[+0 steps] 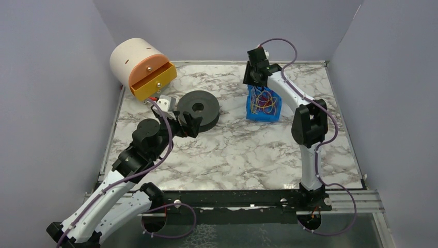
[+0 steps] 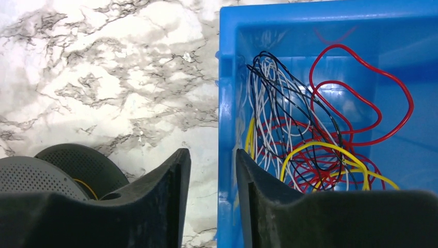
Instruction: Wrap the cables
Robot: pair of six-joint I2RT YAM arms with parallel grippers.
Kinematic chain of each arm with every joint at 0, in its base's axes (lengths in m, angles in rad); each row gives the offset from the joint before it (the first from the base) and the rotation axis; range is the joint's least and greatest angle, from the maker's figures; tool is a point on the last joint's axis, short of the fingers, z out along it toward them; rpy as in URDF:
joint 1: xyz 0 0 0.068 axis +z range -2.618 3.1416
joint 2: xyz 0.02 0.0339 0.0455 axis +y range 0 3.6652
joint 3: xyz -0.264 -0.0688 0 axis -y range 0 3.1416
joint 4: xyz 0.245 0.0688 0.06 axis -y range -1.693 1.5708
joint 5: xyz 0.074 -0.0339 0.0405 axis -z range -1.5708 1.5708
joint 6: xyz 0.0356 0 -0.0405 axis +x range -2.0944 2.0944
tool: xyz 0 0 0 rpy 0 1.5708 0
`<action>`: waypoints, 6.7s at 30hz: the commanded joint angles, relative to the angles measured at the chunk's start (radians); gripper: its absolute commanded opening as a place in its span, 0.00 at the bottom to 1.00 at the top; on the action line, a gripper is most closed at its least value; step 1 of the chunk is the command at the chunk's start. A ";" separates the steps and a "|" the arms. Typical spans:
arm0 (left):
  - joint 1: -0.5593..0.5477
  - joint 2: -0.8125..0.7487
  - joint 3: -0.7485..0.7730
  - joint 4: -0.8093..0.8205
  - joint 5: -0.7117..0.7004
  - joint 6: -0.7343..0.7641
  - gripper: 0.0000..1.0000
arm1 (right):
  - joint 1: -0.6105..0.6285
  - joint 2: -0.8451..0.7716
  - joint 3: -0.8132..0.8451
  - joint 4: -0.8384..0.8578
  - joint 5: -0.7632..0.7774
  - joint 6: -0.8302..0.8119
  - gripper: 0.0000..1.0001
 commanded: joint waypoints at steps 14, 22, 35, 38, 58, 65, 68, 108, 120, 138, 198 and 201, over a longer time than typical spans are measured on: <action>0.004 0.223 0.063 -0.011 0.006 0.038 0.99 | 0.008 -0.531 -0.461 0.226 -0.073 -0.071 0.68; 0.004 0.439 0.240 -0.111 0.034 0.074 0.99 | 0.008 -0.870 -0.849 0.350 -0.210 -0.048 0.75; 0.001 0.802 0.463 -0.220 0.062 0.082 0.98 | 0.008 -1.142 -1.076 0.317 -0.184 -0.044 0.81; -0.007 0.874 0.517 -0.248 0.031 0.091 0.97 | 0.008 -1.158 -1.105 0.315 -0.204 -0.037 0.81; -0.090 1.365 0.854 -0.470 -0.530 0.165 0.77 | 0.008 -1.245 -1.183 0.313 -0.206 -0.060 0.81; -0.126 1.431 0.863 -0.472 -0.646 0.177 0.71 | 0.008 -1.274 -1.186 0.314 -0.218 -0.062 0.81; -0.132 1.444 0.867 -0.471 -0.671 0.178 0.69 | 0.008 -1.283 -1.185 0.311 -0.216 -0.064 0.81; -0.202 1.146 0.847 -0.486 -0.726 0.145 0.00 | 0.008 -1.349 -1.151 0.288 -0.223 -0.060 0.81; -0.201 0.933 0.739 -0.527 -0.539 0.025 0.00 | 0.008 -1.337 -1.130 0.269 -0.230 -0.053 0.81; -0.203 0.700 0.479 -0.400 -0.203 -0.163 0.00 | 0.008 -1.329 -1.140 0.235 -0.207 -0.051 0.81; -0.204 0.756 0.424 -0.292 -0.214 -0.075 0.43 | 0.008 -1.321 -1.163 0.218 -0.242 -0.034 0.81; -0.204 0.763 0.423 -0.283 -0.216 -0.066 0.38 | 0.008 -1.322 -1.165 0.218 -0.242 -0.034 0.81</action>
